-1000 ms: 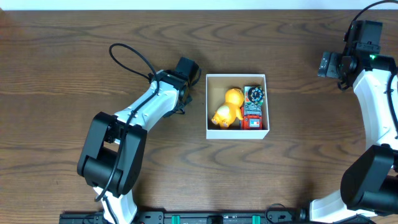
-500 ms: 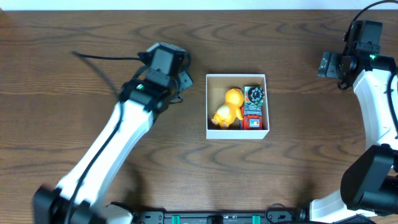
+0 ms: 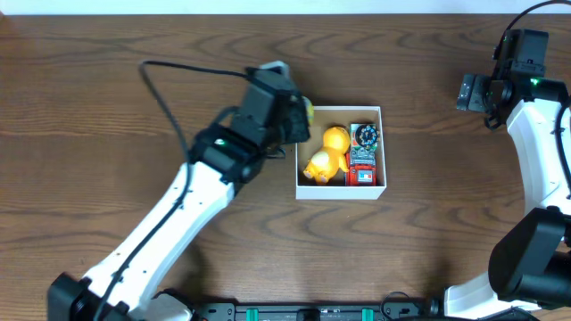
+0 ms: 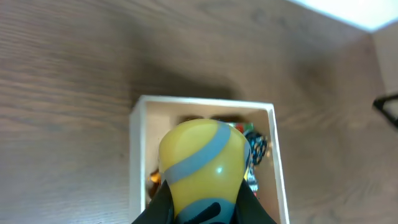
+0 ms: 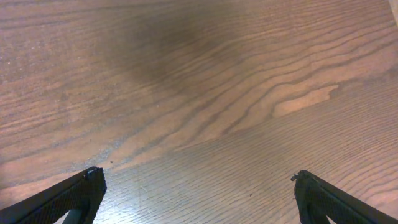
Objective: Pack container
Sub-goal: 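Carry the yellow ball over the box and lower it in, then release the ball and raise left gripper out to the left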
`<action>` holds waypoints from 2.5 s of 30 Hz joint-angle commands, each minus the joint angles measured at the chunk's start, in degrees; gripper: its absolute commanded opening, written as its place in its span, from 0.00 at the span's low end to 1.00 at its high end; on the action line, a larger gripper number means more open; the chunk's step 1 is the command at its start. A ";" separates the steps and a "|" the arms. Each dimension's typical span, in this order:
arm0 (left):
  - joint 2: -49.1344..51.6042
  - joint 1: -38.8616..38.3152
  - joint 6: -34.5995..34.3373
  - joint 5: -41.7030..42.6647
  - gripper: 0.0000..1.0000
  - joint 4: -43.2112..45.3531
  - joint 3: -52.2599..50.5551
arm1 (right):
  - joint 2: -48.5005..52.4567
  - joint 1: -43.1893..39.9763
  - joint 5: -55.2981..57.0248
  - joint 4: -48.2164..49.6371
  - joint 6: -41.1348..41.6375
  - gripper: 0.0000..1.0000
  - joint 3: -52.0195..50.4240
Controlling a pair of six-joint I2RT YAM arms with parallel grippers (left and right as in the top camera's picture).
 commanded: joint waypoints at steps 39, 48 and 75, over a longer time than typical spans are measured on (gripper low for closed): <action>11.76 -3.91 3.13 -8.15 0.59 3.17 0.59 | 0.50 -0.26 0.20 0.13 0.98 0.99 0.85; 11.76 -3.91 3.13 -8.15 0.64 4.28 0.59 | 0.50 -0.26 0.20 0.13 0.98 0.99 0.85; 11.76 16.98 3.10 -11.61 0.82 0.59 0.59 | 0.50 -0.26 0.20 0.13 0.98 0.99 0.85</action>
